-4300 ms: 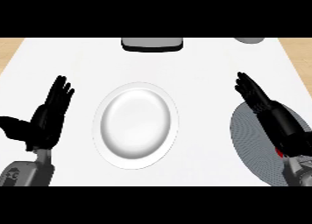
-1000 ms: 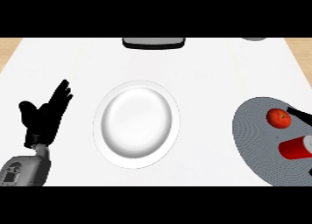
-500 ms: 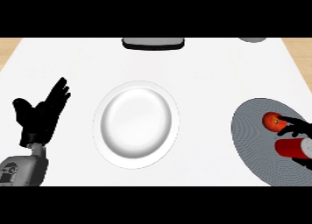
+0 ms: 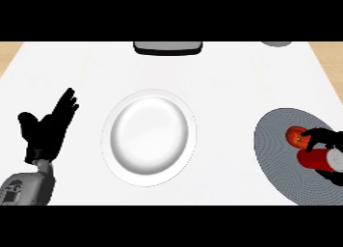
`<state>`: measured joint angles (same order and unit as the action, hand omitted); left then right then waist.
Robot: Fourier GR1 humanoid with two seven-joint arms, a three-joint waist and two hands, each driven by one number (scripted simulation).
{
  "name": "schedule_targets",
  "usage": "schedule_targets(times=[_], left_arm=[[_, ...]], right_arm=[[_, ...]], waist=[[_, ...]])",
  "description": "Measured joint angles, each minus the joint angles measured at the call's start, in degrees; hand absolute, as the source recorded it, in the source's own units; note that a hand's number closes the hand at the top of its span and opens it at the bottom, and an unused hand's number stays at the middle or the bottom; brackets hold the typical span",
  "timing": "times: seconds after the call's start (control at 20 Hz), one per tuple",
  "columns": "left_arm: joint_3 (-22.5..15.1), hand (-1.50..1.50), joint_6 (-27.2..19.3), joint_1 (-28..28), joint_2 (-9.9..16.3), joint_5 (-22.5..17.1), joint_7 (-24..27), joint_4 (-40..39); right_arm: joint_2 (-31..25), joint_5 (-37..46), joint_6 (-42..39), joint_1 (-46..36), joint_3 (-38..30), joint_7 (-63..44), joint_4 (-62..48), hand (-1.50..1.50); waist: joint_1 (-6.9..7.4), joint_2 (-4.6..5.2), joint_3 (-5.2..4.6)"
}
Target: Pick the can from the placemat and place it in the plate
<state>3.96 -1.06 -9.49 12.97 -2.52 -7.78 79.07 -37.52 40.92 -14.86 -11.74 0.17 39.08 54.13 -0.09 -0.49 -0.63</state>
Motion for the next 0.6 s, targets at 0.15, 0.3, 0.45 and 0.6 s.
schedule_targets(times=[0.15, 0.3, 0.45, 0.6], left_arm=[[0.21, 0.0, -0.33, -0.64, -0.23, 0.1, -0.26, -0.54], [-0.31, 0.0, 0.2, -1.13, -0.15, 0.21, -0.6, -0.63], [-1.01, 0.0, 0.78, -1.5, -0.29, 0.31, -0.82, -0.75], [-1.52, 0.0, 1.12, -1.81, -0.48, 0.36, -1.06, -0.91]], right_arm=[[5.03, 1.13, 4.14, 0.61, 0.99, -5.38, 5.57, 1.5], [13.99, 3.45, 6.82, -1.44, 5.33, -12.71, 10.24, 1.5], [22.77, 5.92, 9.89, -3.38, 9.36, -19.22, 12.41, 1.5], [30.23, 8.62, 14.89, -6.0, 12.39, -26.38, 14.94, 1.5]], waist=[[-0.43, -0.33, -0.2], [1.16, -0.6, -0.41], [3.08, -0.53, -0.23], [3.94, -0.87, -0.05]])
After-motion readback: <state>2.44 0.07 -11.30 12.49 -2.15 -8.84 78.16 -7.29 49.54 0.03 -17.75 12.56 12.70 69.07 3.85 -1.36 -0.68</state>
